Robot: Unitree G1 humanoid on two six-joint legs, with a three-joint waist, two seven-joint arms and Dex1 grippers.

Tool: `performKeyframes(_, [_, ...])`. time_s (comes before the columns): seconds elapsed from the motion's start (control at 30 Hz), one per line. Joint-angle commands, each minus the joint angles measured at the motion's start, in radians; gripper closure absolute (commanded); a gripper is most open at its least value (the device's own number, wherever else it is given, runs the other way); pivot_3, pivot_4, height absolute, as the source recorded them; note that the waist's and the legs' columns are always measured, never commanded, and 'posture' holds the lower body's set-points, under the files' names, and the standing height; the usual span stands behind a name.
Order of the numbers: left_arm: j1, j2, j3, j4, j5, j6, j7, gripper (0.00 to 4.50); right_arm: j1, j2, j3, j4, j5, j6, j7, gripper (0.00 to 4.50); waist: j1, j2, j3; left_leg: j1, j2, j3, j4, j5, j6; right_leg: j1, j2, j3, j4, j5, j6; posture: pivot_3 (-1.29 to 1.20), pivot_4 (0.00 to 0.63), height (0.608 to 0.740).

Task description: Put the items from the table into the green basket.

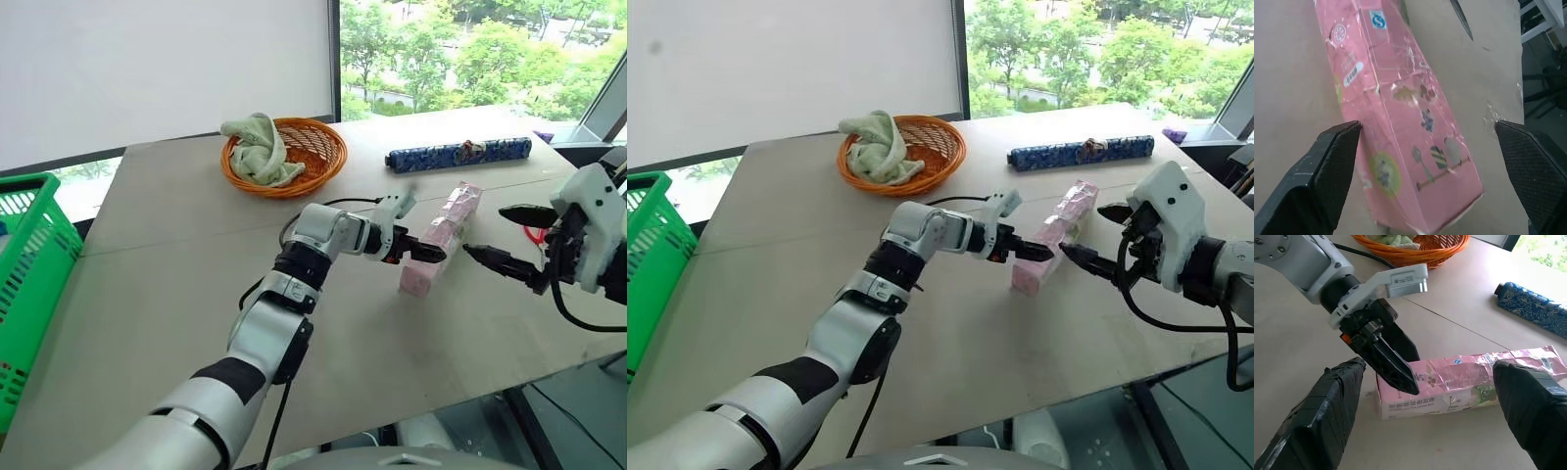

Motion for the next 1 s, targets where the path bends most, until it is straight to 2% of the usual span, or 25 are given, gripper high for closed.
performKeyframes(0.03, [-0.018,-0.033,-0.143,0.029,0.095,-0.113,-0.06,0.01,0.069,-0.037,-0.104,-0.049,0.05,0.032,0.006,0.0,0.001,0.0,0.0,0.0,0.0,0.0,0.0,0.0,0.0,0.0,0.0,0.0,0.0,0.0,-0.001,-0.23,0.008,0.74])
performKeyframes(0.17, [0.002,-0.065,-0.231,0.02,0.159,-0.158,-0.071,0.01,0.177,-0.072,-0.177,-0.076,0.073,0.058,0.039,0.0,-0.001,0.001,0.0,0.0,0.001,0.001,0.0,0.0,0.001,0.0,-0.001,0.001,0.0,-0.001,0.0,-0.24,0.017,0.74])
performKeyframes(0.37, [0.007,-0.106,-0.266,-0.022,0.219,-0.16,-0.03,0.01,0.359,-0.122,-0.272,-0.104,0.009,0.061,0.106,0.0,-0.002,0.001,-0.001,0.001,0.0,0.002,0.001,-0.001,0.002,0.001,-0.002,0.001,-0.001,-0.002,0.002,-0.27,0.022,0.74])
performKeyframes(0.5, [0.049,-0.109,-0.402,-0.071,0.321,-0.216,-0.006,0.01,0.401,-0.114,-0.299,-0.104,-0.011,0.045,0.121,0.0,-0.003,0.0,-0.001,0.002,0.0,0.002,0.001,-0.001,0.002,0.003,-0.002,0.002,-0.001,-0.002,0.002,-0.28,0.02,0.74])
performKeyframes(0.67, [0.08,-0.143,-0.429,0.018,0.351,-0.283,0.014,0.01,0.4,-0.11,-0.288,-0.105,-0.024,0.037,0.117,0.0,-0.025,-0.002,-0.003,0.007,0.0,0.002,0.001,-0.002,0.001,0.007,-0.002,0.001,-0.001,-0.002,0.002,-0.29,0.018,0.74])
performKeyframes(0.77, [0.073,-0.151,-0.418,0.068,0.367,-0.329,0.039,0.8,0.401,-0.109,-0.287,-0.106,-0.028,0.038,0.115,0.0,-0.038,-0.002,-0.003,0.013,0.0,0.002,0.001,-0.004,-0.002,0.012,-0.003,0.002,-0.002,-0.002,0.002,-0.29,0.017,0.74])
performKeyframes(0.97, [0.083,-0.094,-0.416,0.058,0.423,-0.401,0.06,3.33,0.401,-0.096,-0.271,-0.117,-0.036,0.032,0.101,0.0,-0.056,-0.002,-0.003,0.017,0.001,0.0,0.0,-0.005,-0.004,0.017,-0.008,0.001,-0.004,-0.002,0.002,-0.29,0.016,0.74])
performKeyframes(1.0, [0.085,-0.078,-0.384,0.038,0.409,-0.4,0.053,3.33,0.394,-0.093,-0.265,-0.118,-0.034,0.028,0.096,0.0,-0.056,-0.002,-0.003,0.017,0.001,0.0,0.0,-0.005,-0.004,0.018,-0.008,0.0,-0.004,-0.002,0.002,-0.29,0.016,0.74])
